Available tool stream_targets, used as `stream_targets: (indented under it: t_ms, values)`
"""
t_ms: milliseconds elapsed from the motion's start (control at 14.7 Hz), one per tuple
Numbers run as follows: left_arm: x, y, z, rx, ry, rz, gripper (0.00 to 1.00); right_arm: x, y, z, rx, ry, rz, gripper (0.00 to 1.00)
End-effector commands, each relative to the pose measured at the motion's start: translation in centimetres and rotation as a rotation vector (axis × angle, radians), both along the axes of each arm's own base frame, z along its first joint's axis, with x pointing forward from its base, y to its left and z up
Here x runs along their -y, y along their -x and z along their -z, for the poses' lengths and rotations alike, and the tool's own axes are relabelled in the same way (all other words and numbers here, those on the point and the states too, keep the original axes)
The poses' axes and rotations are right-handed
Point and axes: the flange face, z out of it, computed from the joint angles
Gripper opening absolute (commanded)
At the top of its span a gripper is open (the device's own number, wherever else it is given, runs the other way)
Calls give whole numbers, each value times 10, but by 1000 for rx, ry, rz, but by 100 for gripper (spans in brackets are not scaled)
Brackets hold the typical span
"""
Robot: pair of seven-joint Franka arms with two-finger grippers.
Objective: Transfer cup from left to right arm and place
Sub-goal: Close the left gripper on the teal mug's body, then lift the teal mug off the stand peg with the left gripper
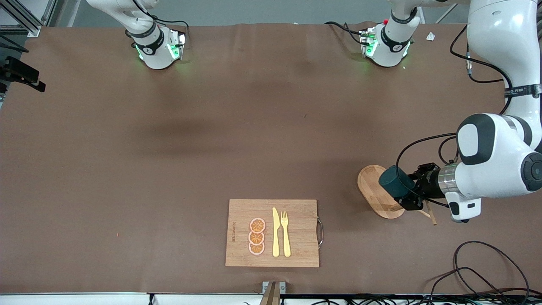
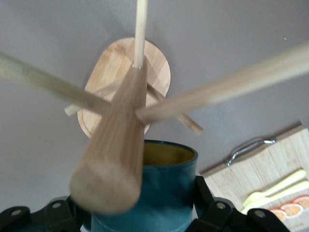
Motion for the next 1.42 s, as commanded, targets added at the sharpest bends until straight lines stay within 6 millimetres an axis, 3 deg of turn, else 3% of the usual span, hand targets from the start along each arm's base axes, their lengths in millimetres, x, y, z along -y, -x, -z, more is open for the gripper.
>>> stream_targets:
  t_ms: [0,814,1018,1357]
  values:
    - [2,9,-23,-25,36,-18,63,-1,4,0,1,-4,-1,100]
    - [31,31,-38,-152,70,-80,63,-1,4,1,-1,-4,-1,100]
    - [49,37,-51,-164,74,-106,63,-1,4,1,-1,-4,-1,100]
    - [109,59,-85,-125,40,-69,61,-1,4,1,-1,-4,-1,100]
